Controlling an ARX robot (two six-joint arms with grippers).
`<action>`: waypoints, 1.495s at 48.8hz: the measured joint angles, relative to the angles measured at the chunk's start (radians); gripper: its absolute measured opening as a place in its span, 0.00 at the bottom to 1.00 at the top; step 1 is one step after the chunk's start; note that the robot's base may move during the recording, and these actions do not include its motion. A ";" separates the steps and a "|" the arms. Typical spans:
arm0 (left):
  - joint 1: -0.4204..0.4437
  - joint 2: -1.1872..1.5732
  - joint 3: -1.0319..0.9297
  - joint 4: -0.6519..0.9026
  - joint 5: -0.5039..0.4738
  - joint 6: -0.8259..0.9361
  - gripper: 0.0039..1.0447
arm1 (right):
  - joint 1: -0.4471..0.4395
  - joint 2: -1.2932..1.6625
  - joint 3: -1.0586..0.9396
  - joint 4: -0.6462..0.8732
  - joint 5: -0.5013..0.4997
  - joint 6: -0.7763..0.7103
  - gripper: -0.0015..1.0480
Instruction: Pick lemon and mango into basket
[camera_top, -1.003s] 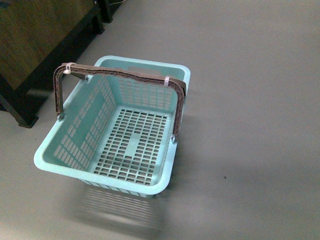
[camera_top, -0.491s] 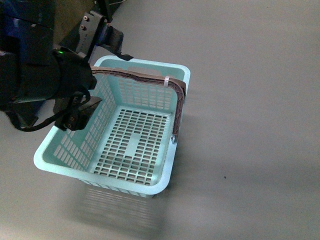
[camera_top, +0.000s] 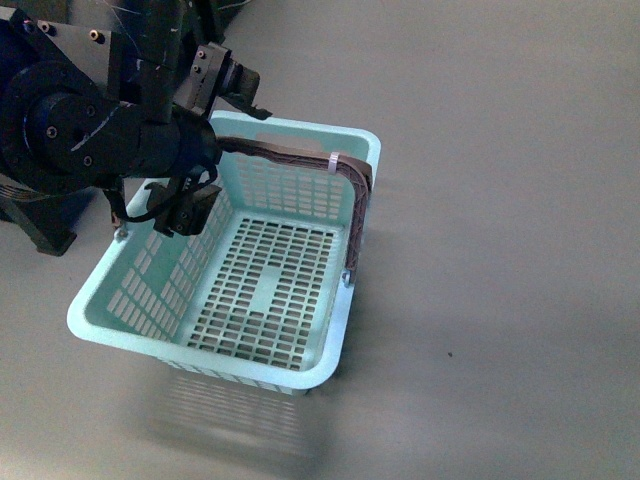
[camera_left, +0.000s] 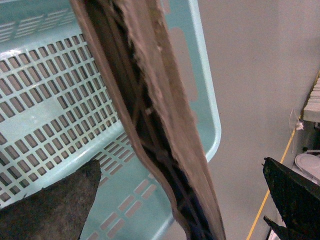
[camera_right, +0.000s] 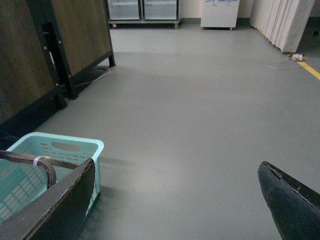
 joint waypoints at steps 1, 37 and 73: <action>0.003 0.006 0.008 -0.001 -0.001 0.000 0.94 | 0.000 0.000 0.000 0.000 0.000 0.000 0.92; -0.016 0.041 0.119 -0.095 -0.012 -0.021 0.05 | 0.000 0.000 0.000 0.000 0.000 0.000 0.92; 0.070 -1.201 -0.494 -0.318 0.004 -0.230 0.05 | 0.000 0.000 0.000 0.000 0.000 0.000 0.92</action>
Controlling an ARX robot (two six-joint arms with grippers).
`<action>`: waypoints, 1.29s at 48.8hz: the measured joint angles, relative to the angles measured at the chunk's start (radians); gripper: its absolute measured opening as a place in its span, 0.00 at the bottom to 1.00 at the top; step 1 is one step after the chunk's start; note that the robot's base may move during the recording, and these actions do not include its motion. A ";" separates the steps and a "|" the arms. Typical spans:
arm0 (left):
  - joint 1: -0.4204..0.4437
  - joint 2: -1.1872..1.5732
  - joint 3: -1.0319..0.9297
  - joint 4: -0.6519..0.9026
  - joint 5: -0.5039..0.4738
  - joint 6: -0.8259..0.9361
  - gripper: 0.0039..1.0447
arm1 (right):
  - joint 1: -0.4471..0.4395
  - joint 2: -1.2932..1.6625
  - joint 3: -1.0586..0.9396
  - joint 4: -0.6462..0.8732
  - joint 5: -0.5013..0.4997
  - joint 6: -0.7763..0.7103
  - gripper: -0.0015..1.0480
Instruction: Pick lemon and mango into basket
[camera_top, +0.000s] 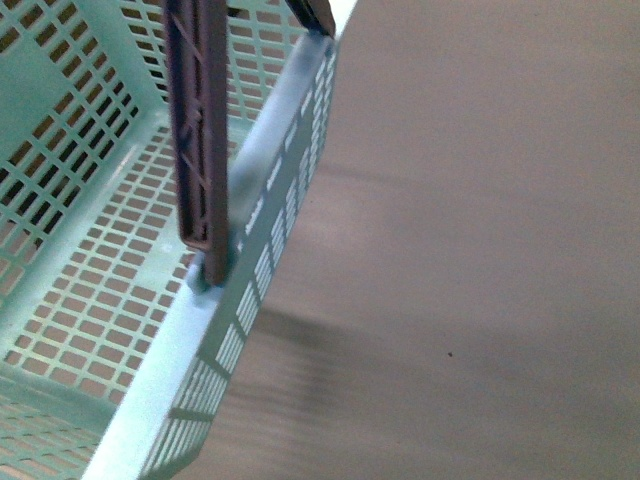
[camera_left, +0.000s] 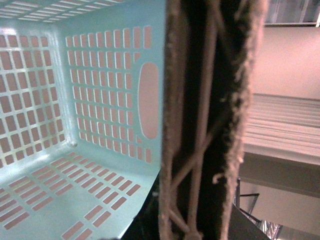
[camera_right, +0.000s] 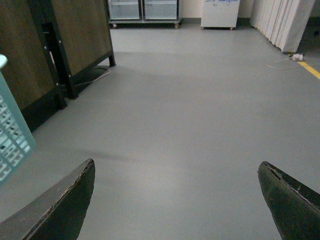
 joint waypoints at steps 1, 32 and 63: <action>0.005 -0.027 0.000 -0.018 0.000 -0.001 0.05 | 0.000 0.000 0.000 0.000 0.000 0.000 0.92; 0.015 -0.115 0.000 -0.106 0.019 -0.008 0.05 | 0.000 0.000 0.000 0.000 0.000 0.000 0.92; 0.016 -0.114 0.000 -0.106 0.020 -0.008 0.05 | 0.000 0.000 0.000 0.000 0.000 0.000 0.92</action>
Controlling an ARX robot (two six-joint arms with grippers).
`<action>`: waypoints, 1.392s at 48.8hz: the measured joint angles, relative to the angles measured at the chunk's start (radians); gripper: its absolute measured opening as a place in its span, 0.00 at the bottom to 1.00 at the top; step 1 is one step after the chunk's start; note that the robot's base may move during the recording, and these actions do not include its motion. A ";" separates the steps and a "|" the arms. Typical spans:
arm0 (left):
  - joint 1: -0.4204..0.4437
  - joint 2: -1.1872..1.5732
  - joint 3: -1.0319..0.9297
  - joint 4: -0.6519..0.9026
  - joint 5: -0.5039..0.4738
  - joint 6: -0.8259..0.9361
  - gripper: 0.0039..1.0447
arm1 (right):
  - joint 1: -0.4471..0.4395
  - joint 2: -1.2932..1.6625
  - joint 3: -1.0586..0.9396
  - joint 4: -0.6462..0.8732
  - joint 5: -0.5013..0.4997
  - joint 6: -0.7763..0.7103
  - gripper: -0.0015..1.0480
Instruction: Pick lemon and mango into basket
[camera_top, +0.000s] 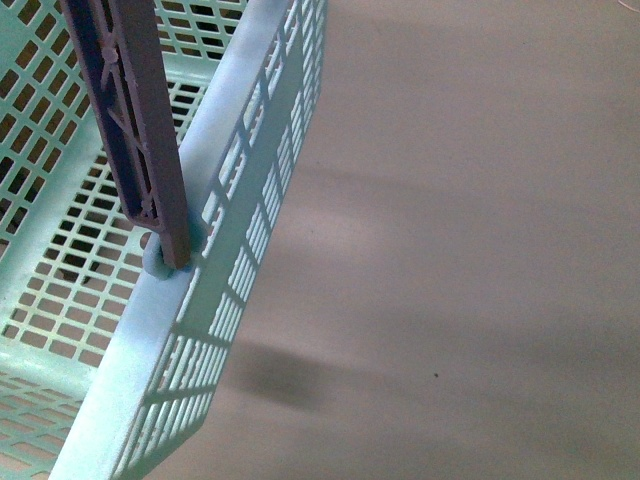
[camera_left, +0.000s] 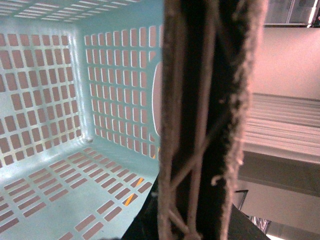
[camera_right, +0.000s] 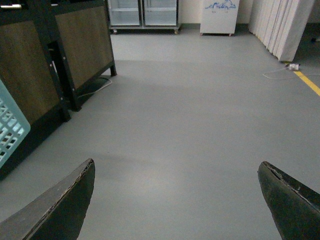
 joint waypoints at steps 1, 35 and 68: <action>0.000 0.000 0.000 0.000 0.000 0.000 0.05 | 0.000 0.000 0.000 0.000 0.000 0.000 0.92; 0.000 0.000 0.000 0.000 0.000 0.000 0.05 | 0.000 0.000 0.000 0.000 0.000 0.000 0.92; 0.000 0.000 0.000 0.000 0.000 0.000 0.05 | 0.000 0.000 0.000 0.000 0.000 0.000 0.92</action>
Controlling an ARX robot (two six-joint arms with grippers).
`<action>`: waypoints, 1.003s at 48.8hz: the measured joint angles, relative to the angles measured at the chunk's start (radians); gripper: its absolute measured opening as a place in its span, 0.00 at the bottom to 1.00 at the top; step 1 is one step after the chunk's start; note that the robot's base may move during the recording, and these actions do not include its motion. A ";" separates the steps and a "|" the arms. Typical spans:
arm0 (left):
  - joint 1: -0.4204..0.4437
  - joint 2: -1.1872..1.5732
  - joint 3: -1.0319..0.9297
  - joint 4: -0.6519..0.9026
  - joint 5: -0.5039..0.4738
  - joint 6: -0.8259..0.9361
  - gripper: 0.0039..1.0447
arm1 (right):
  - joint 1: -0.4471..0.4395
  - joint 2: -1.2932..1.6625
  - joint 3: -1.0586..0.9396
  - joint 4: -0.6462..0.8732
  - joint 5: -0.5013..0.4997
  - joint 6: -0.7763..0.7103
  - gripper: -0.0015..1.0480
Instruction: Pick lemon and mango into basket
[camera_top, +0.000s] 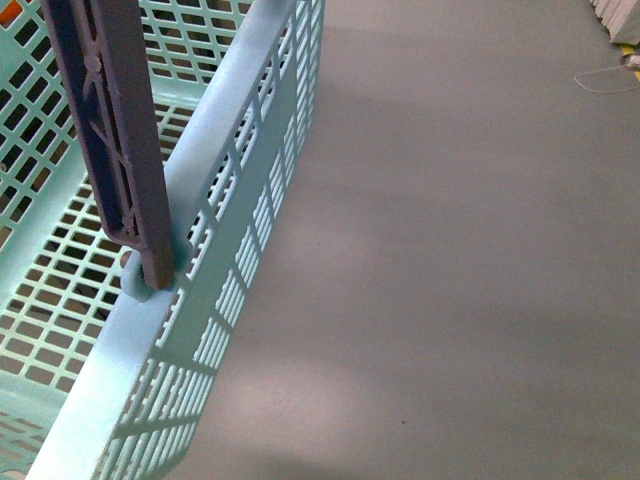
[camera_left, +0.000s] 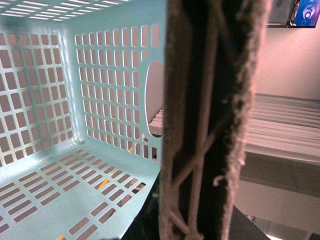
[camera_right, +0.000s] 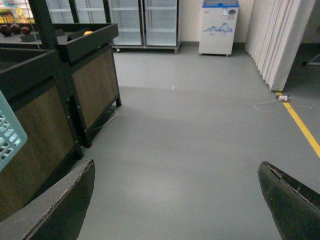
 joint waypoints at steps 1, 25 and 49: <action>0.000 0.000 0.000 0.000 0.000 0.000 0.05 | 0.000 0.000 0.000 0.000 0.001 0.001 0.92; 0.000 0.000 0.000 0.000 0.000 0.000 0.05 | 0.000 0.000 0.000 0.000 0.000 0.000 0.92; 0.001 0.000 0.000 0.000 0.000 -0.001 0.05 | 0.000 0.000 0.000 0.000 0.002 0.000 0.92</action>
